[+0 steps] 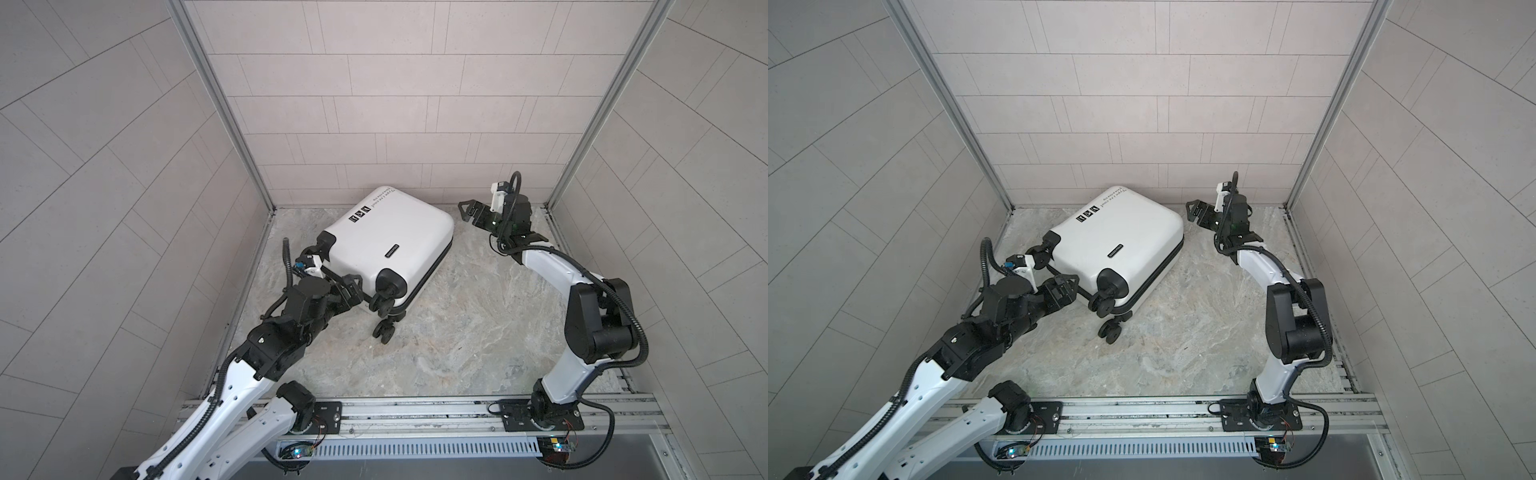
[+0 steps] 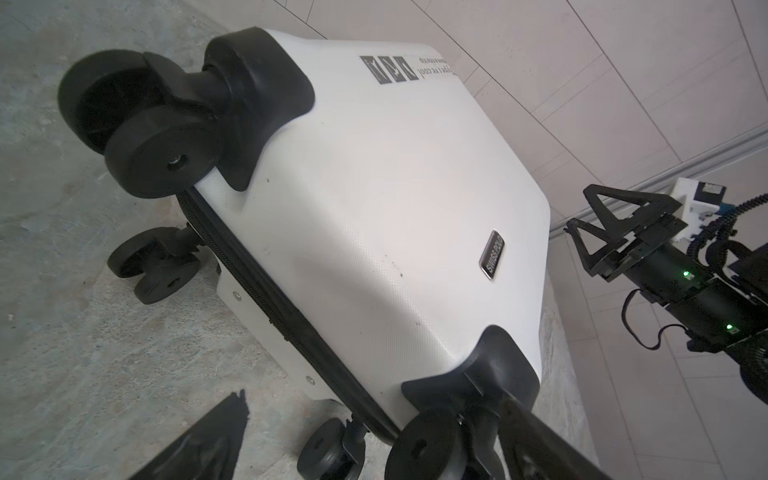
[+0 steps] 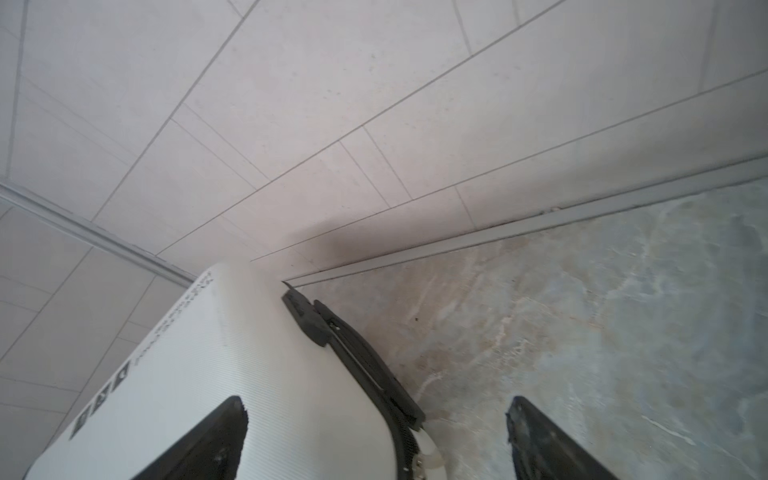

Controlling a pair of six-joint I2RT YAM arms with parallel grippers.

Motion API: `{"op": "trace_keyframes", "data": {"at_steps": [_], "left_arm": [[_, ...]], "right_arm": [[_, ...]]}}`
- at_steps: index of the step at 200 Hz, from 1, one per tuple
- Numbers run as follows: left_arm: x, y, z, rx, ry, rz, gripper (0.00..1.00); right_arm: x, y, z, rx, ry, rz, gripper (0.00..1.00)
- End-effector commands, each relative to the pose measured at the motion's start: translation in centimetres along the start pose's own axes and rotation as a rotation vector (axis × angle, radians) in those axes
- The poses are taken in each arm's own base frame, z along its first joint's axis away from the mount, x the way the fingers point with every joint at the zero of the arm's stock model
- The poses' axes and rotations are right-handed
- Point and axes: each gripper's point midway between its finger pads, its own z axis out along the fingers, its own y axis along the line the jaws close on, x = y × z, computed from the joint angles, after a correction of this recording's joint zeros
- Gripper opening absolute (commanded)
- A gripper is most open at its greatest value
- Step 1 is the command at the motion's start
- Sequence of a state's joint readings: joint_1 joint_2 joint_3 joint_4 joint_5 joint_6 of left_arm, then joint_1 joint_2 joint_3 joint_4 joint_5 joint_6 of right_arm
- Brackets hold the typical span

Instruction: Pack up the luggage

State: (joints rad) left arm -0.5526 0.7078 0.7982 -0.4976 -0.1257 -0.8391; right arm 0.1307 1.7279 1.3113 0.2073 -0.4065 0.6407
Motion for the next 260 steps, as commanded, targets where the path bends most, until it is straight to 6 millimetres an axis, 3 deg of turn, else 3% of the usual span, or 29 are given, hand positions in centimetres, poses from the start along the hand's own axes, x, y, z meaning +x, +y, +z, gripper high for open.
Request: {"op": "trace_keyframes", "data": {"at_steps": [1,19,57,97,136,192,260], "left_arm": [[-1.5,-2.0,0.5,0.119,-0.039,-0.112,1.00],[-1.9,-2.1,1.3,0.126,-0.039,-0.127,1.00],[-2.3,-1.4,3.2,0.113,-0.030,-0.151,1.00],[-3.1,0.1,4.6,0.069,-0.032,-0.150,1.00],[-4.0,1.4,5.9,0.030,-0.030,-0.144,1.00],[-5.2,2.1,7.1,-0.030,-0.034,-0.078,1.00],[-6.5,2.6,5.8,-0.081,-0.060,-0.046,1.00]], "right_arm": [[0.9,2.5,1.5,-0.052,0.061,0.010,0.99],[1.0,3.2,2.8,-0.063,0.076,-0.001,0.99],[1.2,2.1,5.5,-0.058,0.101,0.010,0.97],[2.6,4.4,7.1,-0.211,0.149,0.035,0.93],[4.3,5.6,6.0,-0.264,0.183,0.004,0.93],[6.8,5.7,3.8,-0.297,0.229,-0.011,0.93],[8.2,7.1,0.8,-0.338,0.236,-0.020,0.93]]}}
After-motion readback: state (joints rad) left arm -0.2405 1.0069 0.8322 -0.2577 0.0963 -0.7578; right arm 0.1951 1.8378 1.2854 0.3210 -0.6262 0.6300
